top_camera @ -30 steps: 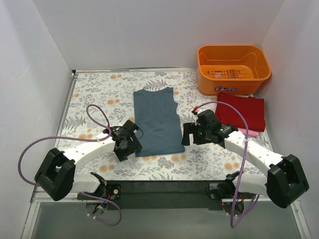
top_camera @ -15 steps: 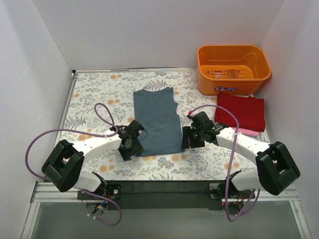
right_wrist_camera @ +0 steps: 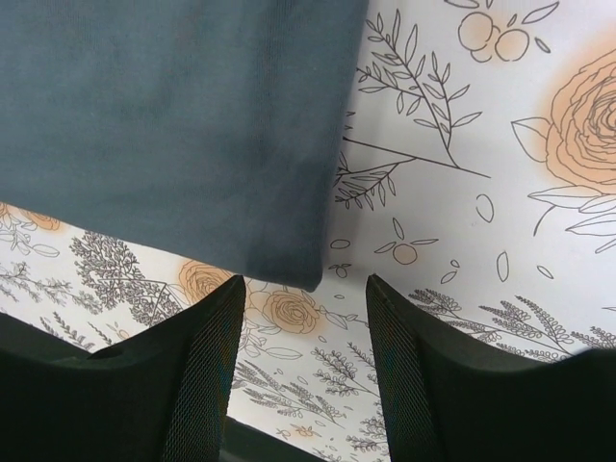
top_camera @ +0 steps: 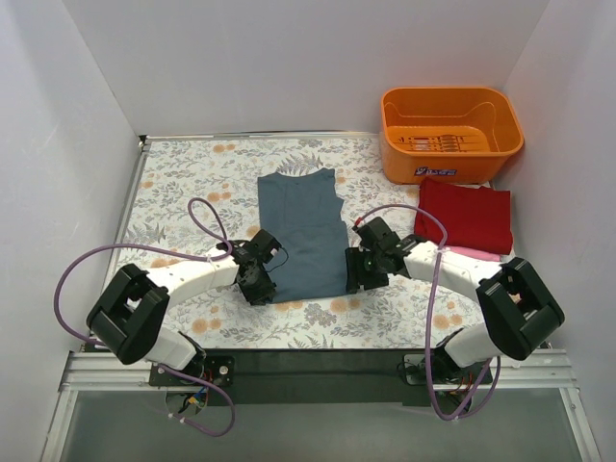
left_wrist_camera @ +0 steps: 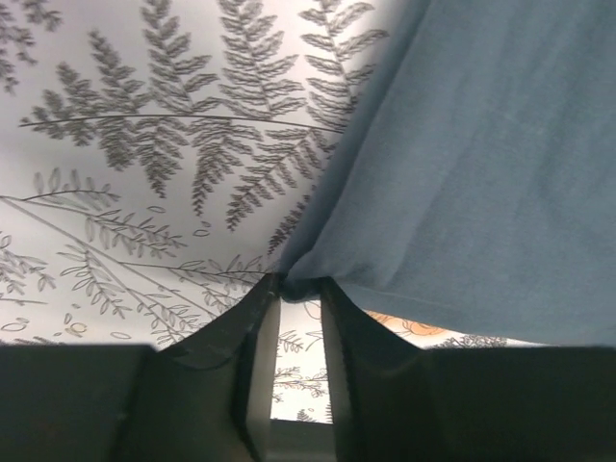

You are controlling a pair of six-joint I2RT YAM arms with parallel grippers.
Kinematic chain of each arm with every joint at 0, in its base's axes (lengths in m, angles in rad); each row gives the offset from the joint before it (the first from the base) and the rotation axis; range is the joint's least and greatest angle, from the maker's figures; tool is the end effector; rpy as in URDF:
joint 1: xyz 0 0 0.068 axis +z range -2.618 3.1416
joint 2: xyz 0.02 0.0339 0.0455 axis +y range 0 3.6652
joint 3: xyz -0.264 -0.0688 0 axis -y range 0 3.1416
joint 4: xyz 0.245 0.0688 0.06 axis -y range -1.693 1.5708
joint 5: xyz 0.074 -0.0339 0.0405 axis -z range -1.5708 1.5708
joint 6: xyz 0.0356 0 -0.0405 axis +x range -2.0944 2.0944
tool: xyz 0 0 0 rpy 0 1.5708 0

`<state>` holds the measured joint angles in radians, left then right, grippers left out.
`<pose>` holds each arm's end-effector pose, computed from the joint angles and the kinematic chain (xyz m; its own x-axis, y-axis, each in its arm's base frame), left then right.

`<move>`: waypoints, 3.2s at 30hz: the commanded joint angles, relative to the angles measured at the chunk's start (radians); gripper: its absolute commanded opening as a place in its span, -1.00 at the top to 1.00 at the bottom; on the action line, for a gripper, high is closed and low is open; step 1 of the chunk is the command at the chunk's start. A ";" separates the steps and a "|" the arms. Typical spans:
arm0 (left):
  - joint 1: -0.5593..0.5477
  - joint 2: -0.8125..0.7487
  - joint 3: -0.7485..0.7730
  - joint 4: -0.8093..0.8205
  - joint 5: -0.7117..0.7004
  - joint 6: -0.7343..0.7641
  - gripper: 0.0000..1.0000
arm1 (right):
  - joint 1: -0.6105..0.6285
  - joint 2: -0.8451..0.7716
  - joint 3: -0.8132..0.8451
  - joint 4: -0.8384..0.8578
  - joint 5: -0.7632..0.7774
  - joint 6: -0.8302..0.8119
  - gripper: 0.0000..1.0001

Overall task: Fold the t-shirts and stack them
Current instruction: Fold the tshirt

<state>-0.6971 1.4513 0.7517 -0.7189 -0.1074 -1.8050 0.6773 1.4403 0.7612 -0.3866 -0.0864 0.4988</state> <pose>0.1797 -0.1455 0.1556 -0.4329 -0.8989 -0.0679 -0.8824 0.4379 -0.1722 0.2061 0.1697 0.1723 -0.9131 -0.1227 -0.3888 -0.2506 0.9211 0.2978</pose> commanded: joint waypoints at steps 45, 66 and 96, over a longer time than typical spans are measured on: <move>-0.008 -0.204 0.100 -0.116 0.076 0.153 1.00 | 0.033 0.016 0.242 -0.306 0.045 -0.146 0.97; -0.015 -0.539 0.142 -0.367 0.461 0.237 1.00 | 0.099 -0.187 0.442 -0.771 -0.122 -0.275 0.97; 0.031 -0.333 0.244 -0.113 -0.265 0.078 1.00 | -0.065 0.267 0.917 -0.736 -0.101 -0.459 0.97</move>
<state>-0.6922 1.1255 0.9550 -0.8730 -0.2699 -1.7462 0.6304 1.6920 1.6264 -1.1355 -0.1734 0.0708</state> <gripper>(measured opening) 0.057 0.013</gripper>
